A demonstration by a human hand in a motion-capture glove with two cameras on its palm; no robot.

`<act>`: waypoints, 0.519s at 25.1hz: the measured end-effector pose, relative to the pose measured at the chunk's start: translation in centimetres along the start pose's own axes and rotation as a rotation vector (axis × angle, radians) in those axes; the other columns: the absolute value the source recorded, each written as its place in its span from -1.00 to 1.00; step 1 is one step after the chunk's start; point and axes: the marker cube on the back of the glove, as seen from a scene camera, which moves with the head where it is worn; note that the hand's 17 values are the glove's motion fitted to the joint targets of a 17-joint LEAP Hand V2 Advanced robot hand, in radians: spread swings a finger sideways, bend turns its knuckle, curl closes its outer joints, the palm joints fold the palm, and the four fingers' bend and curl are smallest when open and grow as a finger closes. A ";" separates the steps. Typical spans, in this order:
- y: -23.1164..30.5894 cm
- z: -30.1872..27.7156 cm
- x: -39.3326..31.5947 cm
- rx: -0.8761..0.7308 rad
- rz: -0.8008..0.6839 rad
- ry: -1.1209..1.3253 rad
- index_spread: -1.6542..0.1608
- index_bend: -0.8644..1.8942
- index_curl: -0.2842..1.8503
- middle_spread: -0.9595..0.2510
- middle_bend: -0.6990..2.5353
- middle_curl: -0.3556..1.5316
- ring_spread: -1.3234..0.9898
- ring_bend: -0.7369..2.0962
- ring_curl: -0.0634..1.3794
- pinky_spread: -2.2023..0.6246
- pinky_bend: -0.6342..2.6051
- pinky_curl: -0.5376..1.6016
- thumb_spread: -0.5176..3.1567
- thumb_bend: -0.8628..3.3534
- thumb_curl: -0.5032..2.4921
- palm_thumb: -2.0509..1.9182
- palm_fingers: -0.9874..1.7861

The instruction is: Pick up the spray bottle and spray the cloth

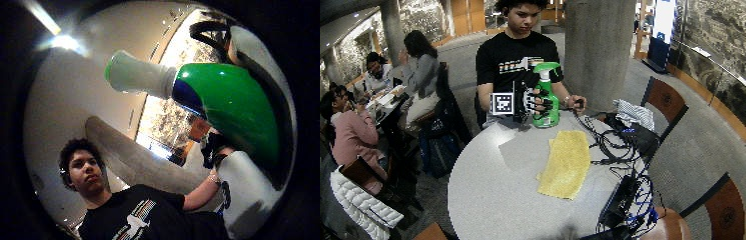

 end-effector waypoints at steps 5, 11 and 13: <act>-0.5 0.8 0.7 -0.035 0.032 -0.044 0.60 -0.29 -0.48 0.59 -0.45 -0.16 0.14 -0.19 -0.40 0.61 -0.39 -0.16 -0.29 -0.61 -0.28 0.50 0.45; 0.5 -0.3 0.8 -0.037 0.059 -0.089 0.56 -0.32 -0.49 0.60 -0.46 -0.17 0.14 -0.22 -0.41 0.63 -0.38 -0.15 -0.27 -0.62 -0.32 0.45 0.33; 1.0 -1.6 0.7 0.002 0.062 -0.069 0.54 -0.32 -0.49 0.63 -0.46 -0.17 0.15 -0.24 -0.40 0.65 -0.36 -0.13 -0.26 -0.62 -0.33 0.44 0.25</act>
